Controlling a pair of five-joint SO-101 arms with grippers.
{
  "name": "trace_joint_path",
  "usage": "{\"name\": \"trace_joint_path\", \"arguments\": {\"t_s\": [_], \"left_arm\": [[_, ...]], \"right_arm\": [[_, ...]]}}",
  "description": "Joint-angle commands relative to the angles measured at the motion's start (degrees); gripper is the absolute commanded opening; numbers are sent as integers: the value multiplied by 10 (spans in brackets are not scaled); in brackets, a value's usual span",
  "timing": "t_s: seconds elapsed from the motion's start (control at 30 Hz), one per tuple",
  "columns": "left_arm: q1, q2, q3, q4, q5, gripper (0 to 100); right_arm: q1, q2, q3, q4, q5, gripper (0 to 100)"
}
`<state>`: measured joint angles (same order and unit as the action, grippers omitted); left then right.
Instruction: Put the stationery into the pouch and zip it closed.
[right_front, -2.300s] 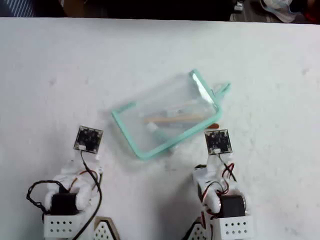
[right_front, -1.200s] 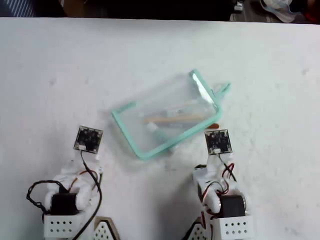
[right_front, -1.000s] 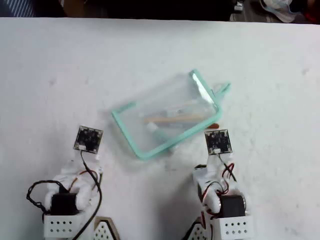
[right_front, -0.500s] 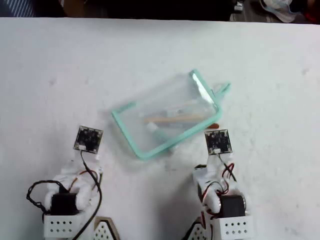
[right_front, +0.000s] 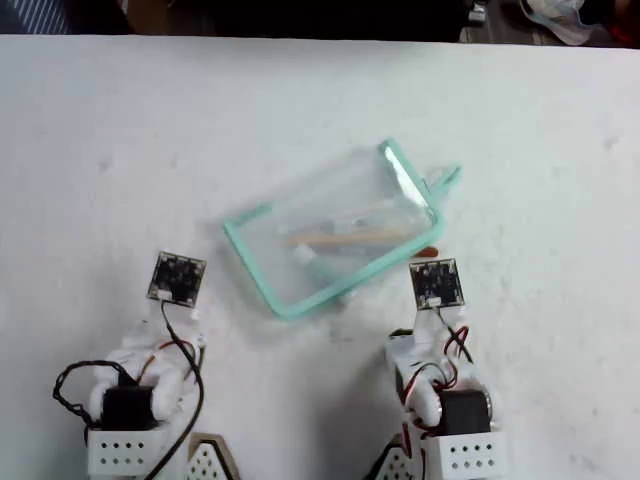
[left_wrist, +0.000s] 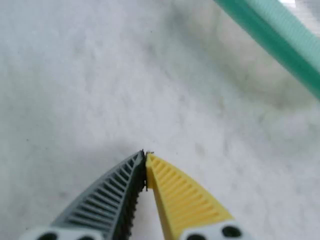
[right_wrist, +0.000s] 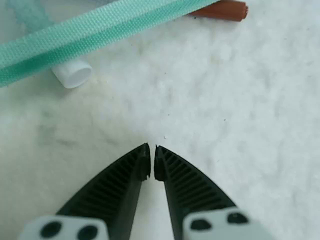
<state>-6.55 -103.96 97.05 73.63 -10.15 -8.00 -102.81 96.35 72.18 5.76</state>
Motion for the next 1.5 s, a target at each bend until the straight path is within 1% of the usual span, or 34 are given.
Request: {"name": "trace_joint_path", "arguments": {"t_s": [0.0, 0.5, 0.7, 1.47], "left_arm": [[2, -5, -1, 0, 5, 24], [2, -5, -1, 0, 5, 24], [45, -5, -1, 0, 7, 24], [55, -6, -1, -2, 6, 24]], "right_arm": [[3, -2, 5, 4, -2, 17], [3, -2, 5, 4, -2, 17], [4, -2, 5, 4, -2, 17], [3, -2, 5, 4, -2, 17]]}}
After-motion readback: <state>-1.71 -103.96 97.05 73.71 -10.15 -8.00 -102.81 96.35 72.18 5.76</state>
